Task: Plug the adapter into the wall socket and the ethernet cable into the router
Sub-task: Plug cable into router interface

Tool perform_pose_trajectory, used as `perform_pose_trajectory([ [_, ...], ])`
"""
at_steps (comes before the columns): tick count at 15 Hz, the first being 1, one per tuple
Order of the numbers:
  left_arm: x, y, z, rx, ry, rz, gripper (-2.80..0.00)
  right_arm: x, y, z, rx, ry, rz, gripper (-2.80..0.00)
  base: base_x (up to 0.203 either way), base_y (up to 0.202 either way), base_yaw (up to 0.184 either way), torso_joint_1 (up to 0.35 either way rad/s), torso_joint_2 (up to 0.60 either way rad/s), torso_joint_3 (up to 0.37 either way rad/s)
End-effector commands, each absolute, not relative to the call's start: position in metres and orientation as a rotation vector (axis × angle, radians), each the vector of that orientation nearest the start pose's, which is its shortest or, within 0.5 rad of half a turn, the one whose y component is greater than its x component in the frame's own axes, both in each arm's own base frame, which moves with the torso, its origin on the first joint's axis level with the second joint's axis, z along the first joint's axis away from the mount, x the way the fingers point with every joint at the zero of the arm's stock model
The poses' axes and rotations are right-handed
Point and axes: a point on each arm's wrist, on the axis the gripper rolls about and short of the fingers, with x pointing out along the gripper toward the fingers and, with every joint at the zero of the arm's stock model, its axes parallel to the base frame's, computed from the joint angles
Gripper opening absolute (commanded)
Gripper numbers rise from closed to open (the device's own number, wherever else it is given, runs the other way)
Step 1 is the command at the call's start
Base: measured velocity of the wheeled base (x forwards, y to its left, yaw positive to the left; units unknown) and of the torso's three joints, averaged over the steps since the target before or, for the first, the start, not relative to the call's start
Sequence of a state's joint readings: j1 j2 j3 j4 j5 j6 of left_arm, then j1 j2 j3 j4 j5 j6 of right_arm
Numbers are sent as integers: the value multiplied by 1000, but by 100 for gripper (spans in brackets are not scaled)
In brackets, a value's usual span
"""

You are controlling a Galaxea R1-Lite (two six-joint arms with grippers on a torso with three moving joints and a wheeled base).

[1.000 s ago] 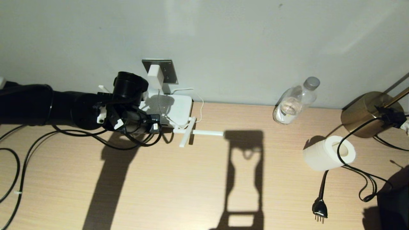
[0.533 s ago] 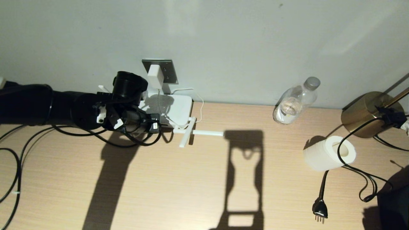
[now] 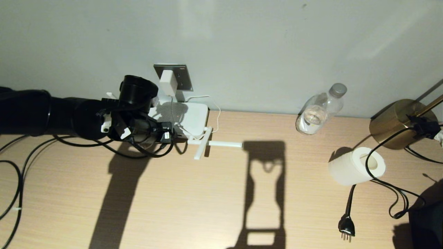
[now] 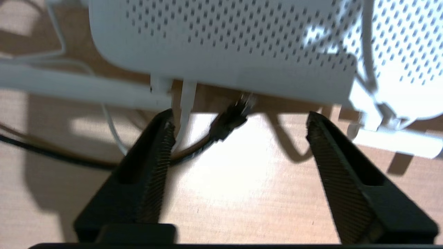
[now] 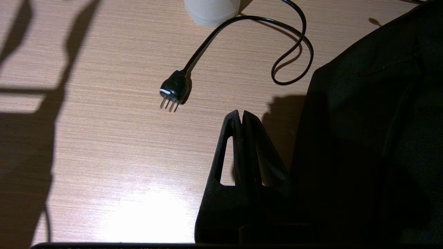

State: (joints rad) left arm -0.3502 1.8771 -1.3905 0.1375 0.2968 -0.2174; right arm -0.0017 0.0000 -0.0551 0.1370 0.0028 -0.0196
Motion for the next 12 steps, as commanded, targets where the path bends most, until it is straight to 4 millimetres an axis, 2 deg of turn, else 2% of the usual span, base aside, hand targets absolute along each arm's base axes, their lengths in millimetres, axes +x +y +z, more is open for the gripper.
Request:
perform_pose_trajectory([
  [1,334,-116,208,-9,614,5,0,-27,0,77,-20,84,2,-280,0,0,0,0,0,0],
  [4,321,-115,217,2,613,-79,0,-27,0,77,-20,84,2,-280,0,0,0,0,0,0],
  [7,313,-112,216,172,608,-136,0,-27,0,77,-20,84,2,-280,0,0,0,0,0,0],
  [12,316,-112,212,326,604,-209,0,-28,0,77,-20,83,2,-280,0,0,0,0,0,0],
])
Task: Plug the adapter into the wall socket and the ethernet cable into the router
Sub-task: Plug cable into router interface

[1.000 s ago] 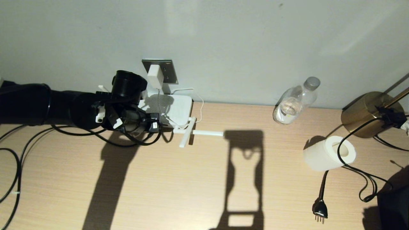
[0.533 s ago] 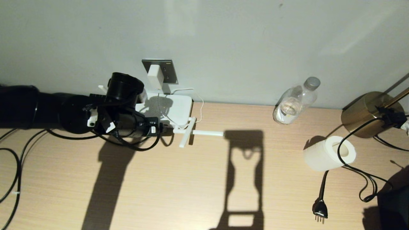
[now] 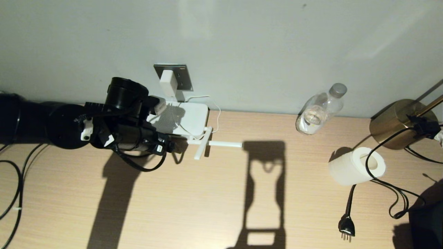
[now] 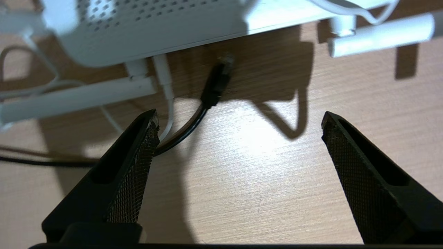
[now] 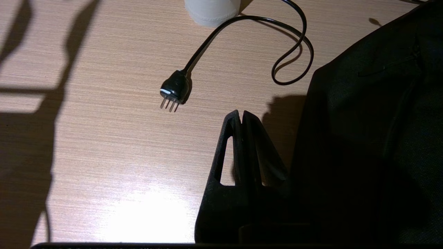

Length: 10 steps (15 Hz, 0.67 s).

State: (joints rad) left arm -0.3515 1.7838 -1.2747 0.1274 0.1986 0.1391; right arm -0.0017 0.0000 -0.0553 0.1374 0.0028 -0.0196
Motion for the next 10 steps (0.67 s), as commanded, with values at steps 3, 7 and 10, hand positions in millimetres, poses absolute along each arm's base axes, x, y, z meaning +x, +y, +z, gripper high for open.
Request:
perform_pose_trajectory([
  [3,324,-115,204,392,616,-267,0,-28,0,77,-20,84,2,-280,0,0,0,0,0,0],
  [7,329,-116,199,415,626,-278,0,-27,0,77,-20,84,2,-280,0,0,0,0,0,0],
  [10,329,-116,197,416,633,-296,0,-28,0,77,-20,83,2,-280,0,0,0,0,0,0],
])
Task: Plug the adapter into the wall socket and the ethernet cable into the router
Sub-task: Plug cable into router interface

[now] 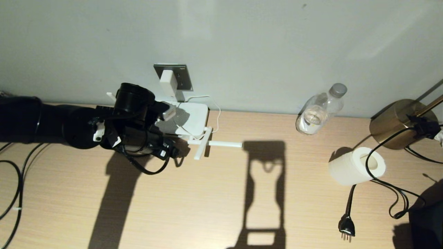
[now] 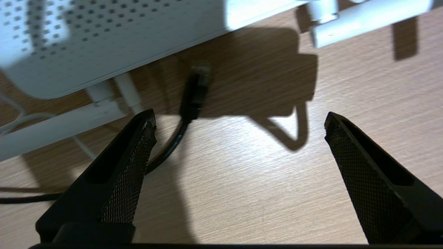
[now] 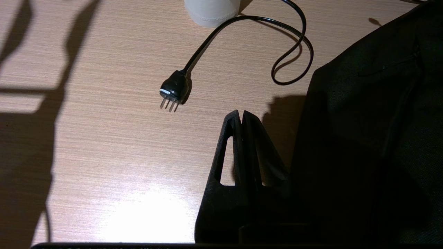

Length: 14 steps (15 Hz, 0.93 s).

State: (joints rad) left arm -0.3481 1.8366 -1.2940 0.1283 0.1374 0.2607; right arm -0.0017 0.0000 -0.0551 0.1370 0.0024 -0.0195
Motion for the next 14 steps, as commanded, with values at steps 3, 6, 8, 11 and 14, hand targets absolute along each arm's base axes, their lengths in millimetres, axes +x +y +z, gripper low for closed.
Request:
perform_pose_trajectory([
  [3,331,-117,193,430,645,-310,0,-27,0,77,-20,84,2,-280,0,0,0,0,0,0],
  [6,332,-114,191,428,652,-306,0,-27,0,77,-20,84,2,-280,0,0,0,0,0,0],
  [8,332,-111,191,426,657,-321,0,-27,0,77,-20,84,2,-280,0,0,0,0,0,0],
  [11,334,-108,189,437,658,-341,0,-28,0,77,-20,83,1,-280,0,0,0,0,0,0],
  [14,334,-107,189,446,658,-343,0,-27,0,77,-20,84,2,-280,0,0,0,0,0,0],
])
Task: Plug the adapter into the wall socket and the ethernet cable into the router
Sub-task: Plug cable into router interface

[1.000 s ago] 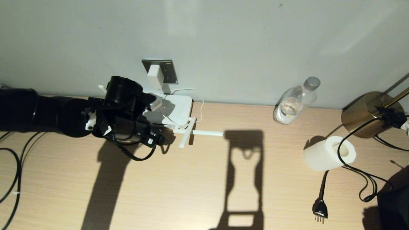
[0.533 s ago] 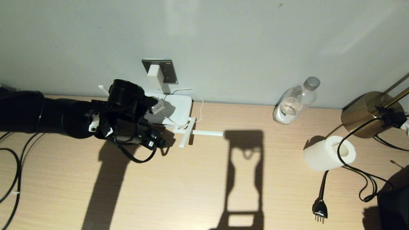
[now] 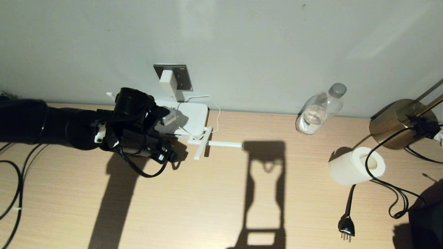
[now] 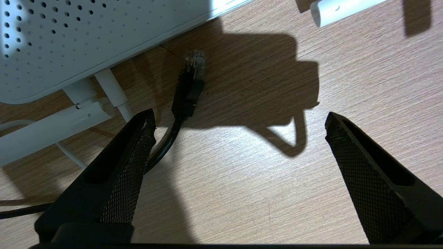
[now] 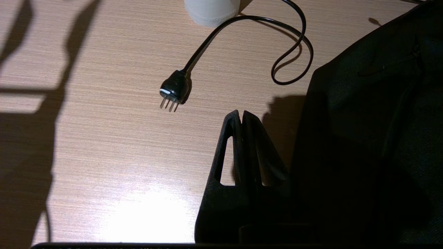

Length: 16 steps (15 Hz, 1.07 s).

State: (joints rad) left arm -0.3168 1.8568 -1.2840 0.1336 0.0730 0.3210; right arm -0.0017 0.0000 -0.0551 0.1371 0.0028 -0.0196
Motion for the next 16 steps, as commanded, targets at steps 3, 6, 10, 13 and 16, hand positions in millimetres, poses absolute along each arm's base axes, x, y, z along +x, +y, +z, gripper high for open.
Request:
perform_pose_trajectory([
  [3,336,-106,186,448,665,-341,0,-28,0,77,-20,83,2,-280,0,0,0,0,0,0],
  [6,336,-106,185,449,669,-341,0,-27,0,77,-20,84,2,-280,0,0,0,0,0,0],
  [10,338,-106,183,451,673,-342,0,-27,0,77,-20,84,2,-280,0,0,0,0,0,0],
  [13,338,-107,182,451,674,-342,0,-27,0,77,-20,84,2,-280,0,0,0,0,0,0],
  [16,338,-106,180,453,682,-343,0,-27,0,77,-20,84,2,-280,0,0,0,0,0,0],
])
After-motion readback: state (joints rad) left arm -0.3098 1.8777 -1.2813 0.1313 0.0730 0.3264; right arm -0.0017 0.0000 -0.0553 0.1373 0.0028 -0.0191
